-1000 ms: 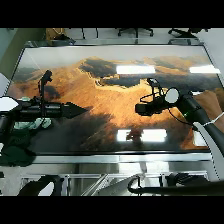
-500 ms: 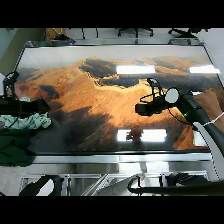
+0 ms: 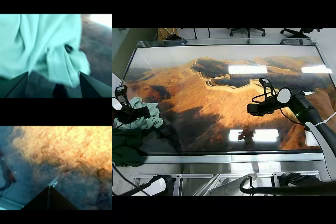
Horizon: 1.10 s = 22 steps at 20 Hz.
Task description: Fold the shirts.
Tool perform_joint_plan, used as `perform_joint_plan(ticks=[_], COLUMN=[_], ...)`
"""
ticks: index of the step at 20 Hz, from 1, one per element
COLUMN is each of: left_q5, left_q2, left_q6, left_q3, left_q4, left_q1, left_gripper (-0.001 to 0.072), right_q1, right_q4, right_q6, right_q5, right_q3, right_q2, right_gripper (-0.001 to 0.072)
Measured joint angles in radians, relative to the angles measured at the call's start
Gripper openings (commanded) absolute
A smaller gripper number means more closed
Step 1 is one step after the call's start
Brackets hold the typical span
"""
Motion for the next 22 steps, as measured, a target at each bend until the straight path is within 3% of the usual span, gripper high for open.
perform_joint_plan(ticks=[2,3,4,5,13,18,22], left_q5=[0.064,0.086,0.103,0.109,-0.072,-0.209,-0.246], left_q2=[-0.077,-0.11,-0.143,-0.172,-0.211,-0.067,0.024], left_q6=[-0.001,-0.001,-0.001,-0.001,0.02,0.076,0.087], left_q3=[-0.003,-0.002,0.01,0.027,0.356,0.56,0.573], left_q4=[0.02,0.028,0.032,0.036,0.025,-0.15,-0.247], left_q1=[0.003,0.004,0.004,0.005,-0.103,-0.314,-0.53], left_gripper=[0.0702,0.056,0.017,0.001,0.001,0.001,0.001], right_q1=[0.0,0.0,0.0,0.0,0.0,0.0,0.0], right_q4=[0.0,0.0,0.0,0.0,0.0,0.0,0.0], right_q6=[0.0,0.0,0.0,0.0,0.0,0.0,0.0], right_q5=[0.0,0.0,0.0,0.0,0.0,0.0,0.0], right_q3=[0.0,0.0,0.0,0.0,0.0,0.0,0.0], right_q2=[0.0,0.0,0.0,0.0,0.0,-0.001,-0.001], right_gripper=[0.0019,0.0019,0.0019,0.0019,0.0019,0.0019,0.0019])
